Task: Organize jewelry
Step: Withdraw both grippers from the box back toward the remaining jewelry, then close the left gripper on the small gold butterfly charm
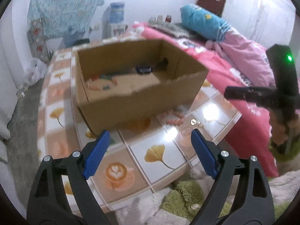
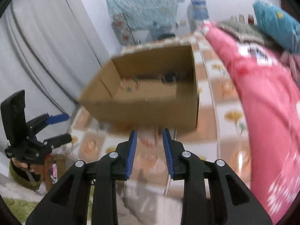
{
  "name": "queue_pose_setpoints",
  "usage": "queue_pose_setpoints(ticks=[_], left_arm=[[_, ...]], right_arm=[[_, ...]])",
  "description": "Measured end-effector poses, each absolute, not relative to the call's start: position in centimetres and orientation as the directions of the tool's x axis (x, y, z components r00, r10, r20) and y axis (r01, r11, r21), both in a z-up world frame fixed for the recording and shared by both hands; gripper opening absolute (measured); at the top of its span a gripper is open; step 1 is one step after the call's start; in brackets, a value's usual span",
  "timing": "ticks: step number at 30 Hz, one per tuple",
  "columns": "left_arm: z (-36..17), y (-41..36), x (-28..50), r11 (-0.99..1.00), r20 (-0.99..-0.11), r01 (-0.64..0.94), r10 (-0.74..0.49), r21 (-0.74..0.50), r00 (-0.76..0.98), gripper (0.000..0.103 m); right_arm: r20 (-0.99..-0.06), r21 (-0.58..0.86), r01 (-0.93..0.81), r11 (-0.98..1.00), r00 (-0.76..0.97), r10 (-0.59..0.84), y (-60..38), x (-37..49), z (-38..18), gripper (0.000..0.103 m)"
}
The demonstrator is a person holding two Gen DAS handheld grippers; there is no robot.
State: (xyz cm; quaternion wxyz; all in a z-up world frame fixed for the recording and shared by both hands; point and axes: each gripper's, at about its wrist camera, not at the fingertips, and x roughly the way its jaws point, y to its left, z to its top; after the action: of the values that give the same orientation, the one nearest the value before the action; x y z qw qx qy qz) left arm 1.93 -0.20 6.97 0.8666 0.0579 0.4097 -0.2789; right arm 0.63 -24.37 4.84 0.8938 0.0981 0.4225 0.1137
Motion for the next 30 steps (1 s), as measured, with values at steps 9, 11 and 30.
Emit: queue_pose_setpoints(ticks=[9,11,30], left_arm=[[0.6,-2.6,2.5,0.875,-0.811,0.478,-0.331,-0.072,0.483,0.084],[-0.3,-3.0,2.8,0.883,-0.819,0.467,-0.309,-0.058,0.483,0.084],[-3.3,-5.8,2.8,0.872,-0.822,0.489,-0.265,0.018,0.504,0.084]], right_arm=[[-0.82,0.228,-0.044,0.973,0.53,0.216,-24.7,0.4,-0.6,0.029],[-0.831,0.23,-0.032,0.973,0.514,0.214,-24.6,0.4,-1.3,0.029],[-0.878,0.077,-0.087,0.993,0.466,0.109,-21.2,2.9,-4.1,0.028]])
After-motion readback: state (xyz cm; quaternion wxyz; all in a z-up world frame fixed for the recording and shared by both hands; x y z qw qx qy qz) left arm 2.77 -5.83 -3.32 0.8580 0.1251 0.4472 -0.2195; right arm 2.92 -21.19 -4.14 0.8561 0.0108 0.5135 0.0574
